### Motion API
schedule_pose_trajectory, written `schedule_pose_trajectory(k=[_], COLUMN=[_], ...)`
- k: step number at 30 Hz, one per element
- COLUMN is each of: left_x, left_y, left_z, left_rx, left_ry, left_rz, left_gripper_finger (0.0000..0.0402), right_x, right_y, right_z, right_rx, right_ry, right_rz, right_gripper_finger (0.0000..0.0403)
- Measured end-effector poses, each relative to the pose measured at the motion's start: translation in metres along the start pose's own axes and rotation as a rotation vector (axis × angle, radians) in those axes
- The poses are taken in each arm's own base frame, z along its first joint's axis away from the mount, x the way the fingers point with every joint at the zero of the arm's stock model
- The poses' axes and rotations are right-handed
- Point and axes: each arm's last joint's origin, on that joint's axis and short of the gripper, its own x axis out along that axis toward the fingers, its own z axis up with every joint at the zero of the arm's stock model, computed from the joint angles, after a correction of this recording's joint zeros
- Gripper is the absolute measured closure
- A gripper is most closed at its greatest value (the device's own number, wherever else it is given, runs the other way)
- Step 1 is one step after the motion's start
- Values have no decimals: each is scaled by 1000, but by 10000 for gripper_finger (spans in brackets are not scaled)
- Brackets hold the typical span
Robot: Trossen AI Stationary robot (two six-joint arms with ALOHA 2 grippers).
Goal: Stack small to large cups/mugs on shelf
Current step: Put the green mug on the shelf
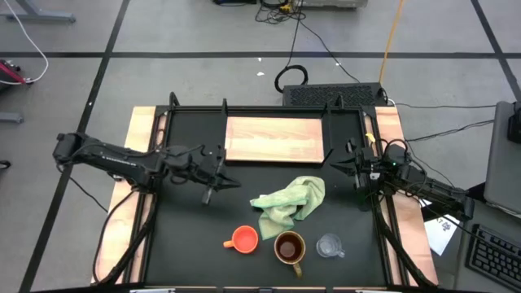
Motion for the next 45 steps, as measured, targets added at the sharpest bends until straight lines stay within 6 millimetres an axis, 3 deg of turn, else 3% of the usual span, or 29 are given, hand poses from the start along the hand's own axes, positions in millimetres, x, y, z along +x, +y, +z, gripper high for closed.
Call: schedule_pose_trajectory(k=[17, 31, 45], left_x=[45, 92, 138], left_y=[-1, -26, -36], left_z=[17, 5, -1], left_rx=[26, 38, 45], left_ry=[-15, 80, 87], left_rz=[-18, -135, -208], left_gripper_finger=[401, 401, 401], right_x=[0, 0, 0], right_y=[0, 0, 0], right_z=[0, 0, 0], right_rx=[1, -1, -2], right_ry=[0, 0, 1], right_rz=[0, 0, -1], right_gripper_finger=[403, 403, 403])
